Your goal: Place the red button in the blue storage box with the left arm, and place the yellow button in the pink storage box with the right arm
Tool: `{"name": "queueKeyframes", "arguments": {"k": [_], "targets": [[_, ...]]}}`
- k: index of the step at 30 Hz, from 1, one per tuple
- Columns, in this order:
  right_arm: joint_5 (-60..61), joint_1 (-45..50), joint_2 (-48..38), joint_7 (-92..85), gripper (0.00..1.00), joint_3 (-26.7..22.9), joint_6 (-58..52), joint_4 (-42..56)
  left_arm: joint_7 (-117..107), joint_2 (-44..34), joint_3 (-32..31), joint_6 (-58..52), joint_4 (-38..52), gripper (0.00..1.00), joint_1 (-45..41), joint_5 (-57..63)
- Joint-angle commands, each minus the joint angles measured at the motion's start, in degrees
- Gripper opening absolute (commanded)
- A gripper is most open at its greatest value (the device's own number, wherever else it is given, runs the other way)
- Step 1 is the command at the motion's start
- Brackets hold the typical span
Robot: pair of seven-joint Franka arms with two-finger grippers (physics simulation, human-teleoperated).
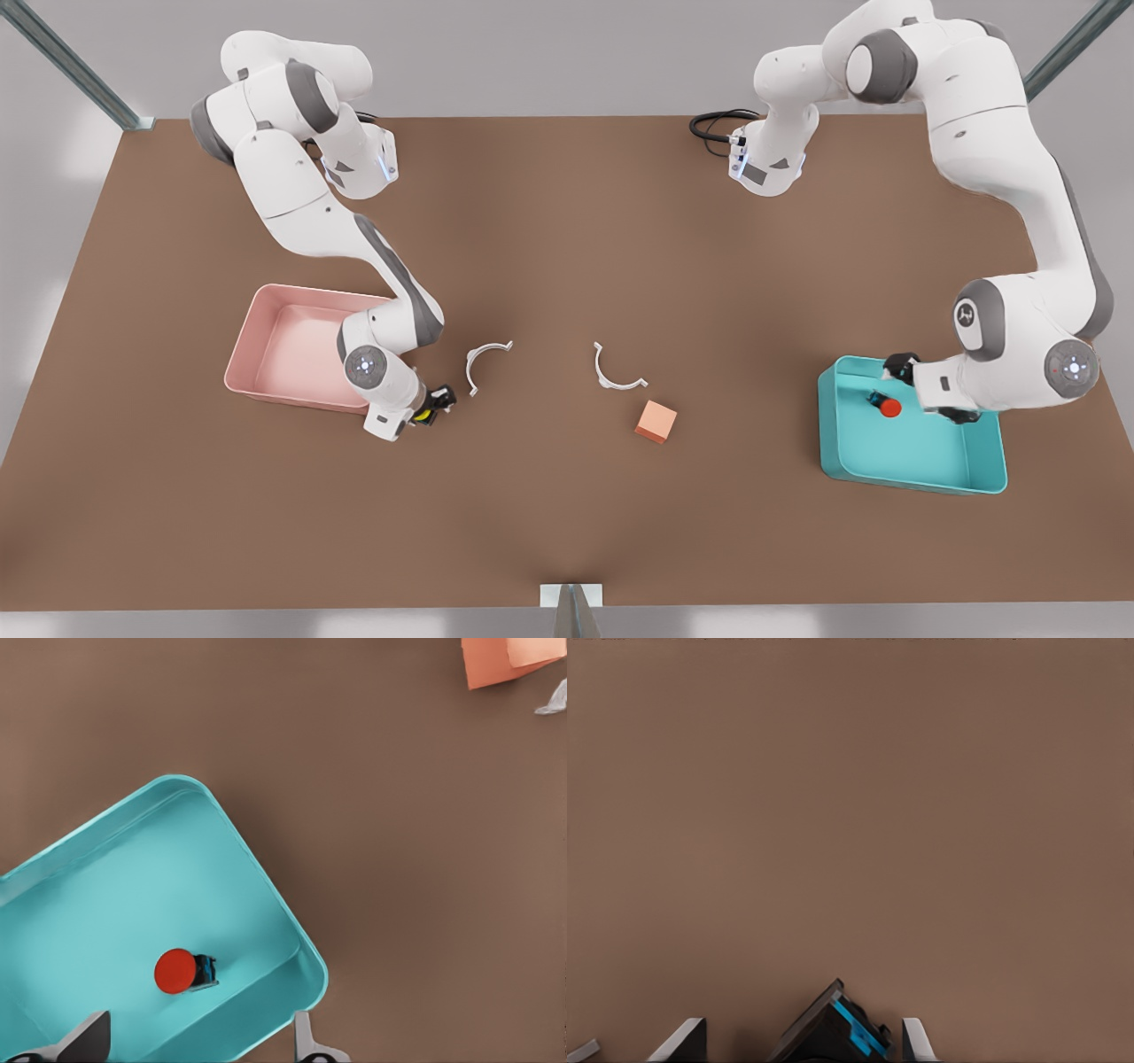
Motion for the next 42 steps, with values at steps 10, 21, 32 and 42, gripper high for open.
{"name": "queueKeyframes", "arguments": {"k": [10,21,32,42], "targets": [[-0.26,0.34,0.01,-0.60,0.58,0.01,2.78,0.21,-55.59,-19.33,-0.93,-14.28,0.78,1.00,-8.27,-0.26],[-0.17,-1.85,-15.02,1.24,0.55,0.18,-10.58,-3.30,-55.50,-17.04,-1.02,-13.93,2.89,1.00,-8.36,-0.35],[-0.35,-14.51,-24.87,-0.25,0.53,0.18,-10.66,-17.54,-55.50,-17.04,-1.02,-14.10,2.90,1.00,-8.45,-0.44],[-0.79,-13.72,-24.52,0.54,1.00,1.06,-33.85,10.92,-55.68,-17.22,-1.02,-14.37,2.98,1.00,-9.50,-0.35]]}}
